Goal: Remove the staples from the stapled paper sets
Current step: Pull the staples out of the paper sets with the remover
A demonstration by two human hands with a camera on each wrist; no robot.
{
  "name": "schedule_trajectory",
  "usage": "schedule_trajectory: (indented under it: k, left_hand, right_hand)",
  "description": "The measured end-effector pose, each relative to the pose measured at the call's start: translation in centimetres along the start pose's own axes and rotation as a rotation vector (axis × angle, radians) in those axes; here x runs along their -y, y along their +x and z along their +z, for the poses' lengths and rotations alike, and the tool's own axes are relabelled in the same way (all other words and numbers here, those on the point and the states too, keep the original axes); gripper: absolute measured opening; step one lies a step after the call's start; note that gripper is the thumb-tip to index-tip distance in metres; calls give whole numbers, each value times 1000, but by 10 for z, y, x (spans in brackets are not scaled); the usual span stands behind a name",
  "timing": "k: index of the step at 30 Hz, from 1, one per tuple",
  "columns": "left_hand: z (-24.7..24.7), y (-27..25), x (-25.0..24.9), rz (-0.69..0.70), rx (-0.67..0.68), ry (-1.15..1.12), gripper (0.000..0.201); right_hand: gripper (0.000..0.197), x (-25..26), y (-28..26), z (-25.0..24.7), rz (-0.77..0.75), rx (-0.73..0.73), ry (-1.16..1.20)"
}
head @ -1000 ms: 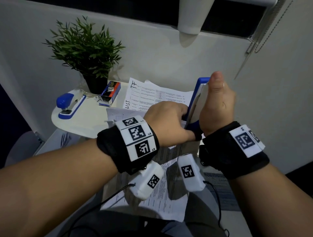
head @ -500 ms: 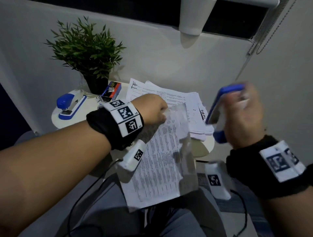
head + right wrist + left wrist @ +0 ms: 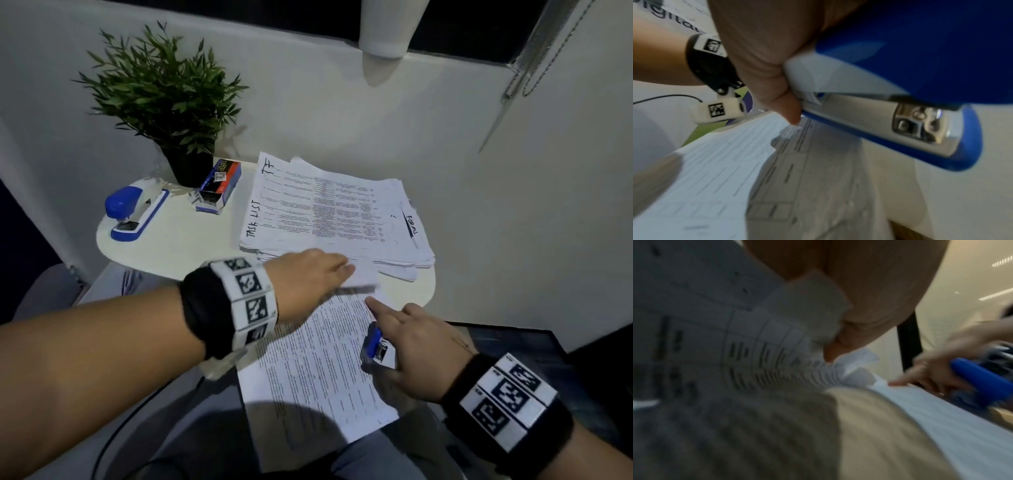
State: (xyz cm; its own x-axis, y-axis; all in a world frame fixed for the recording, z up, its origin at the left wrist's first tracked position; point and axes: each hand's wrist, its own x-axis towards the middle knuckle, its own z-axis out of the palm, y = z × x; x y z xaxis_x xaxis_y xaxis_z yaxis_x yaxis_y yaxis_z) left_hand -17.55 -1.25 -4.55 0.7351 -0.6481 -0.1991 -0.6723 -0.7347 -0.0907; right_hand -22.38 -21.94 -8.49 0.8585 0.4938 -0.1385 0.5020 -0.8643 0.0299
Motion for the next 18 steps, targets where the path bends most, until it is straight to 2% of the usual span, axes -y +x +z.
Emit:
schedule_trajectory:
  k: [5, 8, 10, 12, 14, 15, 18]
  left_hand:
    - [30, -3, -8, -35, 54, 61, 66]
    - [33, 0, -10, -68, 41, 25, 67]
    - [33, 2, -11, -84, 39, -5, 66]
    - [33, 2, -11, -91, 42, -29, 69]
    - [36, 2, -7, -75, 32, -26, 74]
    - [38, 0, -4, -61, 19, -12, 76]
    - [44, -15, 3, -63, -1, -8, 70]
  right_hand:
    - [53, 0, -3, -3, 6, 1, 43]
    - [50, 2, -6, -13, 39, -201, 104]
    - [50, 8, -4, -17, 35, -266, 93]
    - [63, 10, 5, -11, -8, -150, 38]
    - [63, 13, 10, -2, -11, 50, 4]
    - [61, 11, 10, 3, -5, 101, -27]
    - [62, 9, 9, 6, 18, 107, -35]
